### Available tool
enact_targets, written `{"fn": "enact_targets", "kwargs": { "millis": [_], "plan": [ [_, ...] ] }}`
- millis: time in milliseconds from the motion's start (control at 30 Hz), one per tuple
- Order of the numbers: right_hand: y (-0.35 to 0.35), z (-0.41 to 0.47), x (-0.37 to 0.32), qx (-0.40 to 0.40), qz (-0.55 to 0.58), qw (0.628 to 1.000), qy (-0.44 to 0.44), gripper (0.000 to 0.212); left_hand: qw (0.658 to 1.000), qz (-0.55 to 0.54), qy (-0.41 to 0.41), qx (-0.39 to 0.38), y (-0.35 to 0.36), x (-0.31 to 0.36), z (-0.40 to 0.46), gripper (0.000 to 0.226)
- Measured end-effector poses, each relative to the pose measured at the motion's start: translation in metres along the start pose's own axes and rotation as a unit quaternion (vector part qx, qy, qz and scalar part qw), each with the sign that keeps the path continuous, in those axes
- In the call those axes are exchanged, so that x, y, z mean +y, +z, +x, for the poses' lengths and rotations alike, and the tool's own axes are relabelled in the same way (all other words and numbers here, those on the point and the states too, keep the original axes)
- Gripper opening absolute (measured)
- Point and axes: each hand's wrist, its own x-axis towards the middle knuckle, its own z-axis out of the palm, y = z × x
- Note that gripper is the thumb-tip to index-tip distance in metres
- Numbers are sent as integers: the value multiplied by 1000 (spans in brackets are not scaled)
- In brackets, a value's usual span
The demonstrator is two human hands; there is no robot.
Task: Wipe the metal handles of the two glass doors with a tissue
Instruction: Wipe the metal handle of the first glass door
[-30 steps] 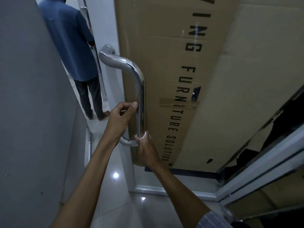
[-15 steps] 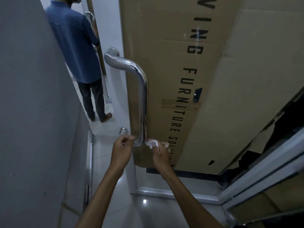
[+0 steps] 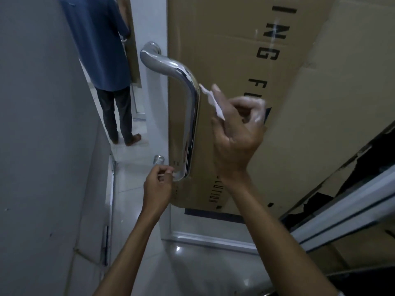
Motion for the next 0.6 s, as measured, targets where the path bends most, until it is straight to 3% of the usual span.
{"fn": "enact_targets", "kwargs": {
  "millis": [100,200,433,600],
  "plan": [
    [21,18,16,-63,-93,976,-185,25,1000,0,-6,6,-4,-1,1,12],
    [34,9,45,-170,-167,934,-265,33,1000,-3,-8,9,-7,-4,2,11],
    [12,-19,57,-339,-216,883,-241,46,1000,9,12,4,-14,-6,13,12],
    [11,-57,57,-408,-244,855,-206,48,985,168,8,27,-5,1,20,17]
  ]
}}
